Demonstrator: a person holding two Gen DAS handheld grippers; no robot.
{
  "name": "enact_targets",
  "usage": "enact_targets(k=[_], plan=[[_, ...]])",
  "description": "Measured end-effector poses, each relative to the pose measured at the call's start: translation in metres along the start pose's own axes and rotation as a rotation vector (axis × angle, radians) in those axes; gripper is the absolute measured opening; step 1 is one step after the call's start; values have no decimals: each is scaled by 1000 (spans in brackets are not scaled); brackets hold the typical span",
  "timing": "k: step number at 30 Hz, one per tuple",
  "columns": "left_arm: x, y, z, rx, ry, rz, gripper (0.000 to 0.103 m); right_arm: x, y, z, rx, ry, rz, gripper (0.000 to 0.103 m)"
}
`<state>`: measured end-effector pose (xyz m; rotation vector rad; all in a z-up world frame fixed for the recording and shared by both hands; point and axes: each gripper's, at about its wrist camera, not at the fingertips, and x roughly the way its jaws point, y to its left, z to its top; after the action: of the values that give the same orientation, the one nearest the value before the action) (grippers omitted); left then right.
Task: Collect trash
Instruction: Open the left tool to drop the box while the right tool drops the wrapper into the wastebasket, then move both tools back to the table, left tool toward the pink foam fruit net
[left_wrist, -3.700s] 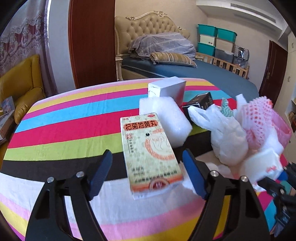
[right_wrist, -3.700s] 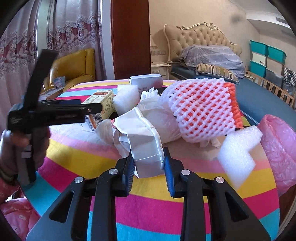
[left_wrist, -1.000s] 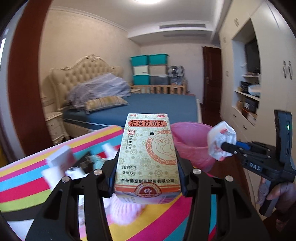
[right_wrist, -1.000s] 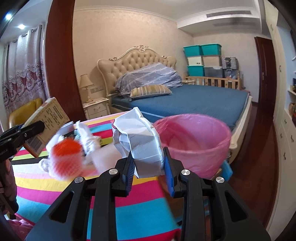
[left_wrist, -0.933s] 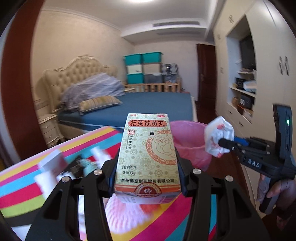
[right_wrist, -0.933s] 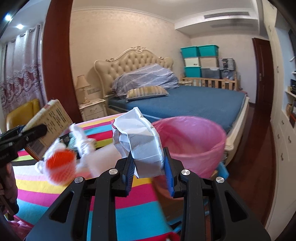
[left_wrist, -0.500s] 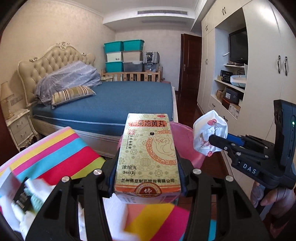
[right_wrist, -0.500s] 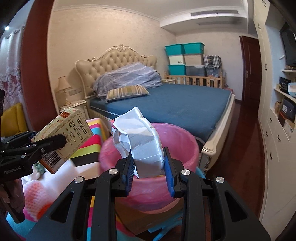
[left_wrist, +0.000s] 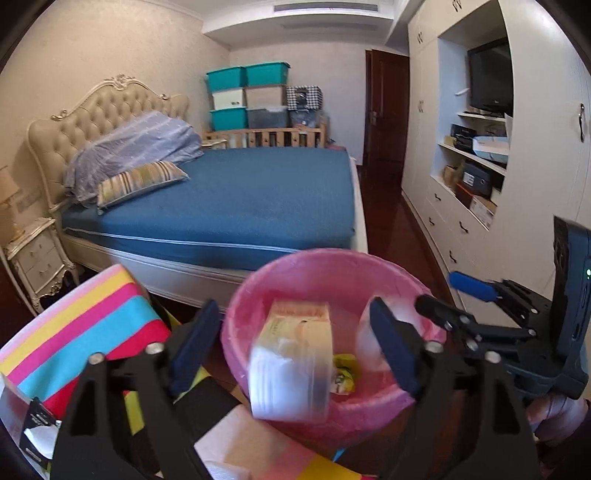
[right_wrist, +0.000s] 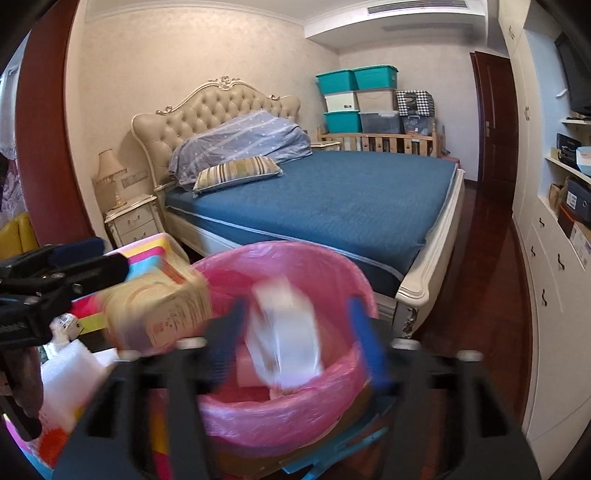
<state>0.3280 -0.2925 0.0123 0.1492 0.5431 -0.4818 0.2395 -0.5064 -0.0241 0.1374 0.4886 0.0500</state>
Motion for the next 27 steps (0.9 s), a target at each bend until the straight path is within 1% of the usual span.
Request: enact_targets(k=[3, 5, 7, 9, 11, 14, 17, 20, 22, 25, 27], plan=[[-13, 10, 1, -14, -12, 24, 93, -11, -4, -2, -1, -12, -13, 70], [-29, 17, 1, -16, -31, 47, 98, -29, -1, -6, -4, -24, -10, 70], [-50, 26, 0, -19, -55, 83, 98, -51, 6, -12, -16, -40, -5, 70], [-73, 36, -2, -38, -71, 111, 98, -66, 13, -17, -24, -52, -5, 76], [-92, 43, -6, -63, -89, 125, 98, -84, 24, -25, -28, -65, 3, 80], [-124, 56, -17, -100, -140, 158, 98, -102, 43, -37, -52, -67, 20, 82], [-148, 63, -33, -94, -147, 176, 98, -112, 66, -49, -67, -57, 51, 82], [-168, 67, -56, -91, -153, 213, 98, -117, 86, -60, -80, -34, 100, 82], [-180, 70, -73, -72, -128, 233, 98, -120, 103, -68, -113, -19, 123, 82], [-196, 74, -96, -45, -114, 269, 98, -119, 124, -75, -161, 5, 144, 82], [-205, 78, -110, -47, -100, 261, 98, -120, 132, -81, -164, 10, 152, 82]])
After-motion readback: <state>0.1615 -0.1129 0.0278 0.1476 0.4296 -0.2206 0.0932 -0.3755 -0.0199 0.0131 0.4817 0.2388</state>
